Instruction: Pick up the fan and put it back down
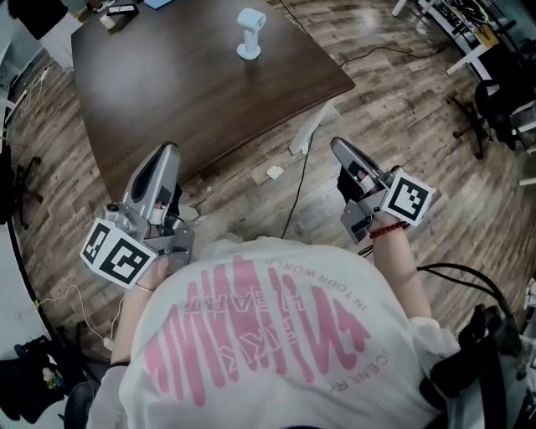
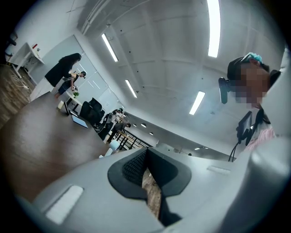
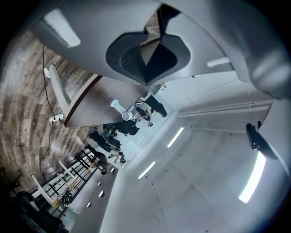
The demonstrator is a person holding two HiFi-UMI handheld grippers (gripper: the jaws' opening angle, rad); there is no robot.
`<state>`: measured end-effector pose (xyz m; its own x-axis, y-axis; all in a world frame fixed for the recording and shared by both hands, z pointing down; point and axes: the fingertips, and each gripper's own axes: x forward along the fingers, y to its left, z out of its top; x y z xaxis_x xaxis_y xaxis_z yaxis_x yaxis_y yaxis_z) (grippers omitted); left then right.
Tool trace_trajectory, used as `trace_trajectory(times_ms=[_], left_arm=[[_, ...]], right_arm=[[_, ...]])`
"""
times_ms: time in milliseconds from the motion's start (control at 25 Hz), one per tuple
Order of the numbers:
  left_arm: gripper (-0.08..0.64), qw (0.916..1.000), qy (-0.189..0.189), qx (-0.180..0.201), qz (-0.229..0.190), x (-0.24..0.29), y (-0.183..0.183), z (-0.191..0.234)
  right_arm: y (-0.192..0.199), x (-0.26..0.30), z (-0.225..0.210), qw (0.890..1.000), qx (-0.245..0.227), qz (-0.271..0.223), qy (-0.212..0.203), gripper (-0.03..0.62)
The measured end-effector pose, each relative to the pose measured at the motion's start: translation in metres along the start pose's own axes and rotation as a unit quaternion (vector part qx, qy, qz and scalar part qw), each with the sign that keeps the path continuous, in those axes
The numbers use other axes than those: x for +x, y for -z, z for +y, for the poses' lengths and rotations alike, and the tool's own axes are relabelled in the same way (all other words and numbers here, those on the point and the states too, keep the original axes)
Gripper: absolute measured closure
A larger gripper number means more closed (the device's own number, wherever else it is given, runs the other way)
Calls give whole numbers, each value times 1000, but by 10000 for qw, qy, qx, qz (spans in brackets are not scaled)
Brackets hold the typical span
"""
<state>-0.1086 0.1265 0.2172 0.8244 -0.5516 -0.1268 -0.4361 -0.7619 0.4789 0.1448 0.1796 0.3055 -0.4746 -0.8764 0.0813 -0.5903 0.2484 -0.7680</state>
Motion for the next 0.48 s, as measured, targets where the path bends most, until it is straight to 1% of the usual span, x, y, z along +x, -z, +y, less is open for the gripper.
trace_trajectory(times_ms=[120, 240, 480], left_arm=[[543, 9999, -131, 64, 42, -1, 5, 2], [544, 9997, -260, 33, 9, -2, 7, 4], [544, 9998, -135, 122, 81, 29, -4, 4]], right_arm=[[0, 0, -5, 9999, 66, 11, -132, 587], [2, -2, -10, 9998, 71, 68, -185, 586], [-14, -2, -25, 9998, 170, -12, -117, 586]])
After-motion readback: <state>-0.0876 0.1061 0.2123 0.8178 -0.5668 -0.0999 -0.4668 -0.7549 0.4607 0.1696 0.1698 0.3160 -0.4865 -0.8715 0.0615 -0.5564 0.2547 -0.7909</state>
